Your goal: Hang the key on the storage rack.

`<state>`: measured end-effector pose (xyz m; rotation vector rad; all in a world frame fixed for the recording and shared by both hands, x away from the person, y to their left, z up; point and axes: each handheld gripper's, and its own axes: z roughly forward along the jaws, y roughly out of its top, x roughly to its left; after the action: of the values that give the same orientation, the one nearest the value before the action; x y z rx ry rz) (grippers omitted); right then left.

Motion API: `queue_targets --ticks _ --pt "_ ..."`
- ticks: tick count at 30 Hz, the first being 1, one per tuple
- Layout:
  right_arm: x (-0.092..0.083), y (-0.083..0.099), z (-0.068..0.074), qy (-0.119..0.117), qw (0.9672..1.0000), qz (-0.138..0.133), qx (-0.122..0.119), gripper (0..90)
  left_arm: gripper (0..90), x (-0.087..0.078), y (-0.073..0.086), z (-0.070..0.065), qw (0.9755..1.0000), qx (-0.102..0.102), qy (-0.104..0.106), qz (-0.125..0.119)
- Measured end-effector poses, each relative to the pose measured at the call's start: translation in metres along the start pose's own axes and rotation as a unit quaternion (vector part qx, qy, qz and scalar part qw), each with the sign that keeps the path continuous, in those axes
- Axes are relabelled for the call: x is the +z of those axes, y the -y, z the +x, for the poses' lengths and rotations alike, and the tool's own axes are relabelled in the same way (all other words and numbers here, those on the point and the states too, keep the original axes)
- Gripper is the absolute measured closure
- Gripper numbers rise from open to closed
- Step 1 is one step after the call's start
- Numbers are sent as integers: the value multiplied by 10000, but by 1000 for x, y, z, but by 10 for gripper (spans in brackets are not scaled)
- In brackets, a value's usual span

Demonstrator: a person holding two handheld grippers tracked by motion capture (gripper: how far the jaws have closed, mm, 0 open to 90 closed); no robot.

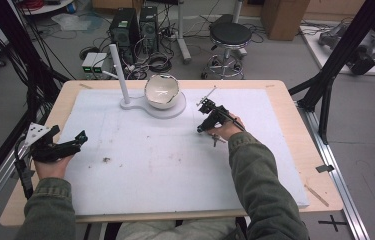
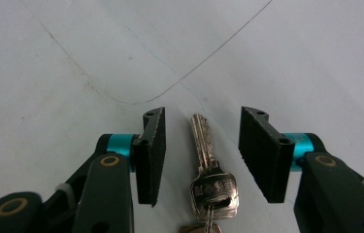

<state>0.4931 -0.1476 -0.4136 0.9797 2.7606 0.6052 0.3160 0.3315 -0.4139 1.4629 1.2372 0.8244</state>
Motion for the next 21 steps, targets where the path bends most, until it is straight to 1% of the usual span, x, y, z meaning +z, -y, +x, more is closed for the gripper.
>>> queue_targets --ticks 2,3,4,5,6,7,8,9,11,13,15,16,17,18,21 --pt "0 0 -1 7 10000 -14 -45 567 17 0 0 0 10000 5 -4 7" --pt "0 0 -1 7 10000 -14 -45 567 17 0 0 0 10000 5 -4 7" --pt "1 0 -1 5 10000 29 -44 613 17 0 0 0 10000 17 -1 16" --pt "1 0 -1 5 10000 29 -44 613 17 0 0 0 10000 17 -1 16" --pt "1 1 -1 42 10000 78 -19 665 17 0 0 0 10000 13 -2 13" --pt "1 1 -1 42 10000 78 -19 665 17 0 0 0 10000 13 -2 13" --pt "2 1 -1 77 10000 19 -22 708 17 0 0 0 10000 -9 5 -6" --pt "2 1 -1 77 10000 19 -22 708 17 0 0 0 10000 -9 5 -6" --pt "2 1 -1 65 10000 43 5 737 17 -1 0 0 10000 -5 3 -11" --pt "2 1 -1 77 9999 99 9 754 17 -1 0 1 10000 -8 -4 -11" --pt "3 2 -1 42 9999 146 21 764 17 -1 0 1 10000 -14 -8 -14" --pt "4 2 -2 33 9999 141 51 802 17 0 0 1 10000 -10 -5 -11" --pt "4 2 -2 33 9999 141 51 802 17 0 0 1 10000 -10 -5 -11" --pt "4 2 -1 104 9998 141 110 819 17 0 0 1 10000 -13 -3 -11" --pt "3 3 1 172 9996 171 130 826 17 -1 0 1 10000 -11 3 -11"
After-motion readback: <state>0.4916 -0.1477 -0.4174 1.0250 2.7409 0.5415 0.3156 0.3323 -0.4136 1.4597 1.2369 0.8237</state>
